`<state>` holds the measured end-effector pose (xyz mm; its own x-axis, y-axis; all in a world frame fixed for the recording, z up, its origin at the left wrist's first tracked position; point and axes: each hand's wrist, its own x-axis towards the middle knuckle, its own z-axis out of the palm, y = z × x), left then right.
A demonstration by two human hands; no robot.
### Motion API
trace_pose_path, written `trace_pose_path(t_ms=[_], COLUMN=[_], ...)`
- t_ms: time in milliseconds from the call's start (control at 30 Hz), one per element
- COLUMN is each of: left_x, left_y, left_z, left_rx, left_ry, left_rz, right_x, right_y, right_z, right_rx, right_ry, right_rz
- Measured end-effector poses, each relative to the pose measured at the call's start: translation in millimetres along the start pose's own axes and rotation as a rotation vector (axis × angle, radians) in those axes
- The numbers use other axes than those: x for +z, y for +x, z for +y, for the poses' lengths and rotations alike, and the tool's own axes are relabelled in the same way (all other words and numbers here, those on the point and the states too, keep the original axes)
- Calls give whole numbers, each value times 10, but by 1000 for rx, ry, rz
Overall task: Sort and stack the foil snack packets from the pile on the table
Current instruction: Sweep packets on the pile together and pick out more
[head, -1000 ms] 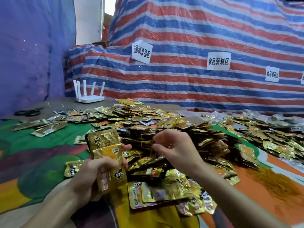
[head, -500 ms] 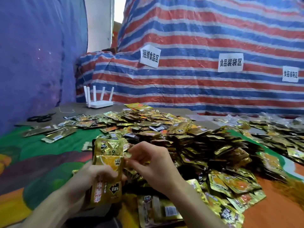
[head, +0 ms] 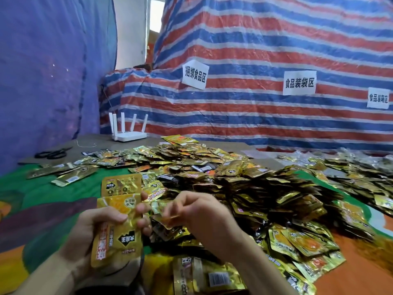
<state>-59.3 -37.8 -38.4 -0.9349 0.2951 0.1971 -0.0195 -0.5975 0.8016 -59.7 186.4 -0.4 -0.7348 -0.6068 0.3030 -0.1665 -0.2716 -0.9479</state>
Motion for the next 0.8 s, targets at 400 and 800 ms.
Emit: trace_pose_path(t_ms=[400,800], left_x=[209,206], left_y=[10,123], left_z=[-67,-52], left_rx=[-257,162], left_ry=[-74,-185], left_rz=[-6,331], right_x=[50,222], right_y=[65,64], right_z=[108,267], right_rx=[30,117], right_ry=[337,-93], right_rz=[191,291])
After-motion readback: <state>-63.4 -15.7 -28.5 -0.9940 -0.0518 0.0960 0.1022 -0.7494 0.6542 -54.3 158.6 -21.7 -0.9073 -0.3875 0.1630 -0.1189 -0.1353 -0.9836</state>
